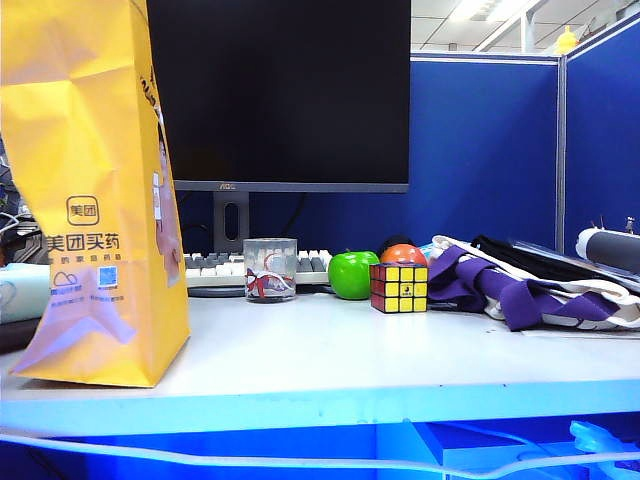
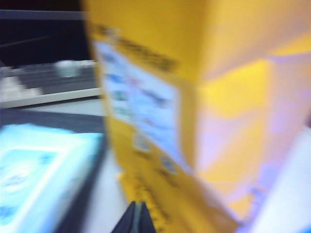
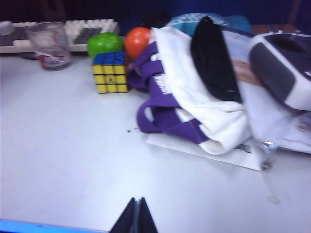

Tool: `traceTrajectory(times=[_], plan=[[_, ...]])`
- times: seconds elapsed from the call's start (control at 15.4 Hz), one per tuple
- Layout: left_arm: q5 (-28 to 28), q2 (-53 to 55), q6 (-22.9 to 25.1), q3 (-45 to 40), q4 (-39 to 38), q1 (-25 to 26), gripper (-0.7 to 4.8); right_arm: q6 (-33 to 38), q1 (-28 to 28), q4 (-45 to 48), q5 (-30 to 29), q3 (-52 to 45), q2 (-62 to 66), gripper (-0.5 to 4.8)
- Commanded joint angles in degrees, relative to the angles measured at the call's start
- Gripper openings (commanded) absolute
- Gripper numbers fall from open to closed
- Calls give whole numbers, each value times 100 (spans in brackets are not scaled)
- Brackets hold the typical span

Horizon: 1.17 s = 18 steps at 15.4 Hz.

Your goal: Pick up the Rubik's Cube and throw it into the yellow paper bag.

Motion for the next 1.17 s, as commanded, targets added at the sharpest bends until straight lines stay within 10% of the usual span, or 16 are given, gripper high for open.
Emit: traceTrajectory(times=[0.07, 0.78, 1.04, 1.17], plan=[[116, -4, 24, 17, 33, -15, -4, 26, 4, 52, -140, 2, 0, -6], [70, 549, -968, 988, 708, -17, -2, 695, 9, 367, -680, 2, 0, -3], [431, 2649, -212, 2564, 645, -17, 0, 1217, 9, 1576, -929, 46, 0, 30], [769, 3635, 162, 3539, 195, -17, 88, 1290, 9, 1547, -702, 254, 4, 101]])
